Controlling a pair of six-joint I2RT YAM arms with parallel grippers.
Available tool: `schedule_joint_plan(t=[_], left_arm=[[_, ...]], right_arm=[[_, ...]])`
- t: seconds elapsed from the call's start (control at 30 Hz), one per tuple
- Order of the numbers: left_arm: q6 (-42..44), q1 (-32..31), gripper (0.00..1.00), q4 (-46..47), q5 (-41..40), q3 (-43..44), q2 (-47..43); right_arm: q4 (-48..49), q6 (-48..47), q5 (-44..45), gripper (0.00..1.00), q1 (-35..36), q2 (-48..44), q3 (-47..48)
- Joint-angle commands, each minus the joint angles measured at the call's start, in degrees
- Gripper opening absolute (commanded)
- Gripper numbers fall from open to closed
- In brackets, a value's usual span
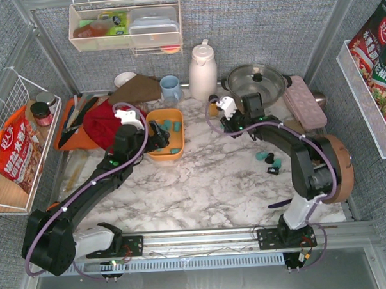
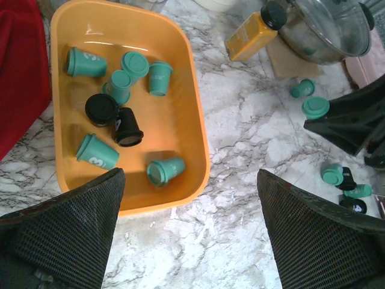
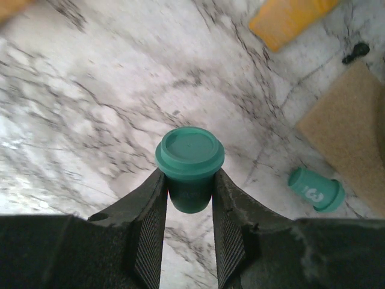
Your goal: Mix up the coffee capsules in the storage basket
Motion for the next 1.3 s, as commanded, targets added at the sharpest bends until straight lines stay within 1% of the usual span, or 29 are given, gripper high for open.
schedule_joint_plan(t=[0.0,0.13,0.27,0.4,0.53,0.73,0.9,1.27], left_arm=[[-0.5,-0.6,0.99,1.6,1.8,0.9,0.0],[-0.5,-1.6,0.99,2.2,3.5,1.5,0.6],[-0.4,-3.9,0.98,4.0,6.5,2.5,2.0],[0.3,-8.1,0.94,5.8,10.3,5.3,4.4],[1.9,-13.6,0.92,4.6,10.4,9.9,7.6],[1.2,-17.6,0.86,6.3,10.4,12.0,12.0],[1.0,-19.6,0.82,6.6,11.0,14.3,15.9],[0.3,-21.4,0.74,7.5,11.1,16.0,19.1]], right_arm=[[14.6,7.2,-7.2,0.12,0.9,-6.6,-7.5],[22.7,9.7,-9.0,0.11,2.8,-13.8,-16.5],[29.6,10.2,-11.5,0.11,5.2,-21.6,-25.1],[34.5,9.4,-13.9,0.11,7.5,-27.6,-31.5],[37.2,8.0,-16.1,0.12,8.6,-32.0,-35.9],[39.7,6.7,-17.6,0.12,9.2,-35.6,-39.2],[38.8,5.7,-17.9,0.12,9.3,-36.4,-38.9],[38.2,5.0,-18.2,0.12,9.6,-36.5,-38.9]])
